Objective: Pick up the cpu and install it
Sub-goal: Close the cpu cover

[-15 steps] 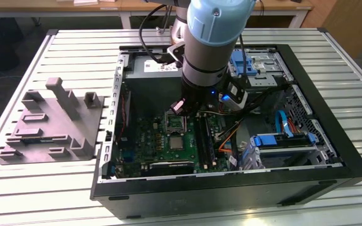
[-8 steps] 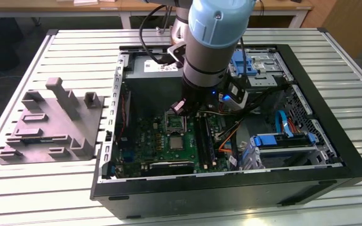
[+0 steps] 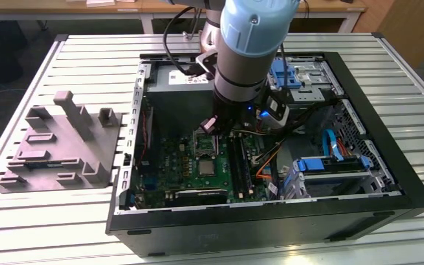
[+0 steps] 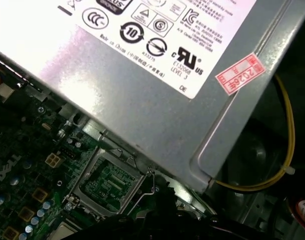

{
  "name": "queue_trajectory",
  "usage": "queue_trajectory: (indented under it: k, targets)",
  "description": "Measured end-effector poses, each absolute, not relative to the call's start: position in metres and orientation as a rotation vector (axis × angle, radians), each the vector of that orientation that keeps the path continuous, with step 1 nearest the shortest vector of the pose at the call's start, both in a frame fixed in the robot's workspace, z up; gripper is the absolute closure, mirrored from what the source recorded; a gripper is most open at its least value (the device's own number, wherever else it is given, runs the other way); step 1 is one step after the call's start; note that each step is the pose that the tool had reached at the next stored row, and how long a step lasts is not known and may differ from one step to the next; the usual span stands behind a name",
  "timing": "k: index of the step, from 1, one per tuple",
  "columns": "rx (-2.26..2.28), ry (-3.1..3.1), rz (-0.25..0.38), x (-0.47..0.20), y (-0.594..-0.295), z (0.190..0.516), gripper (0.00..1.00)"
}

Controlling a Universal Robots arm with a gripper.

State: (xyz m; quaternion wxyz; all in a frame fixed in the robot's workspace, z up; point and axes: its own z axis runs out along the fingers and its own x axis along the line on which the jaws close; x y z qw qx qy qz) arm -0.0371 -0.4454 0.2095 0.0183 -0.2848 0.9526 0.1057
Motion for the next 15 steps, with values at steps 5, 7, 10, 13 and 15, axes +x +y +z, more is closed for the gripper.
queue_trajectory:
  k: [5, 7, 10, 13, 15]
  targets:
    - [-0.940, 2.940, 0.327, -0.0371, -0.4431, 0.2085, 0.89]
    - [-0.963, 2.929, 0.324, -0.0371, -0.4430, 0.2083, 0.89]
    - [-0.968, 2.922, 0.321, -0.0370, -0.4426, 0.2077, 0.89]
    - [-0.971, 2.920, 0.321, -0.0370, -0.4420, 0.2068, 0.89]
    - [-0.977, 2.918, 0.322, -0.0370, -0.4417, 0.2063, 0.89]
